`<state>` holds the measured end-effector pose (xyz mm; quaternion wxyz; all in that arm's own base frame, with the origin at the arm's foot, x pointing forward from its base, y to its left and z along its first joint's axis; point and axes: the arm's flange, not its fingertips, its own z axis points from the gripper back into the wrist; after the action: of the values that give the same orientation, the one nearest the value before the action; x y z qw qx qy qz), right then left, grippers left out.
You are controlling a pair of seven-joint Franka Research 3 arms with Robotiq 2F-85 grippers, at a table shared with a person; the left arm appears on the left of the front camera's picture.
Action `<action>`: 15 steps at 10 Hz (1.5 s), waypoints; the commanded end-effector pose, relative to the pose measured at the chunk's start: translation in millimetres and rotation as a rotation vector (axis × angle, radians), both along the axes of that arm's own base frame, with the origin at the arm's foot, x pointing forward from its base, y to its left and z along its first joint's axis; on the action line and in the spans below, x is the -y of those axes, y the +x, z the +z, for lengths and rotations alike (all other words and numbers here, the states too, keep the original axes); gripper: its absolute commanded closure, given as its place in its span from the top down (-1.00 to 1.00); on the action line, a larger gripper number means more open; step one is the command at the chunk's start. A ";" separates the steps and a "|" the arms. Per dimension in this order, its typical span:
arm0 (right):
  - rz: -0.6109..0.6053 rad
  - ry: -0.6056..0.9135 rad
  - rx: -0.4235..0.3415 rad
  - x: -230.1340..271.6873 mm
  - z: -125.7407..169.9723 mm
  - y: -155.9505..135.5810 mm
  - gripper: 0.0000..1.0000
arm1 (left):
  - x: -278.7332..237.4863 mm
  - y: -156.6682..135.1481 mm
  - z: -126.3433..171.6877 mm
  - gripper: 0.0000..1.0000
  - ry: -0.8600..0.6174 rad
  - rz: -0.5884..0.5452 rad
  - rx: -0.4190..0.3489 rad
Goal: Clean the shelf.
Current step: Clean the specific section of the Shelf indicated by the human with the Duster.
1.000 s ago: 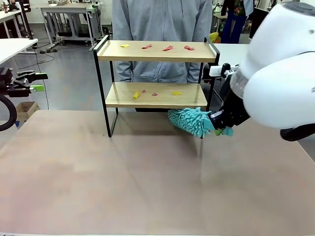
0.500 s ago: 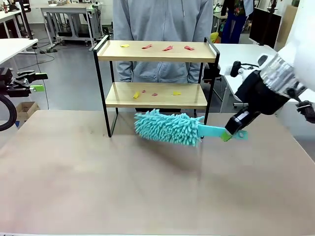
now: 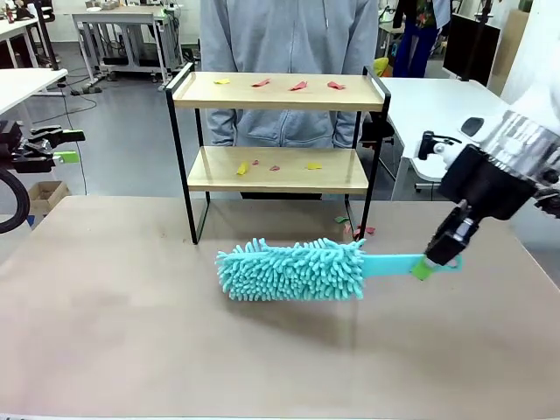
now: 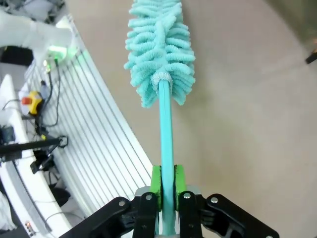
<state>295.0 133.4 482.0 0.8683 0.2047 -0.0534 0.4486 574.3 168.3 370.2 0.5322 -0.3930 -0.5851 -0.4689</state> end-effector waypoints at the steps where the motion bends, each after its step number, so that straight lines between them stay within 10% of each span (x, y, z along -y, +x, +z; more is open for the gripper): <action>1: 0.025 0.024 0.008 45.5 6.2 -21.8 -0.73 | 1.1 -1.3 2.3 1.00 0.004 -0.004 0.004; 7: 0.010 -0.015 -0.014 132.3 24.1 -44.0 -0.73 | 1.1 -1.3 2.3 1.00 0.004 -0.004 0.004; 15: -0.018 -0.028 -0.026 130.2 27.6 -41.9 -0.73 | 1.1 -1.3 2.3 1.00 0.004 -0.004 0.004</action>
<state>252.0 2.9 506.9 0.8763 0.1924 -0.0256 0.4409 574.3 168.2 370.4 0.5321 -0.3929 -0.5852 -0.4691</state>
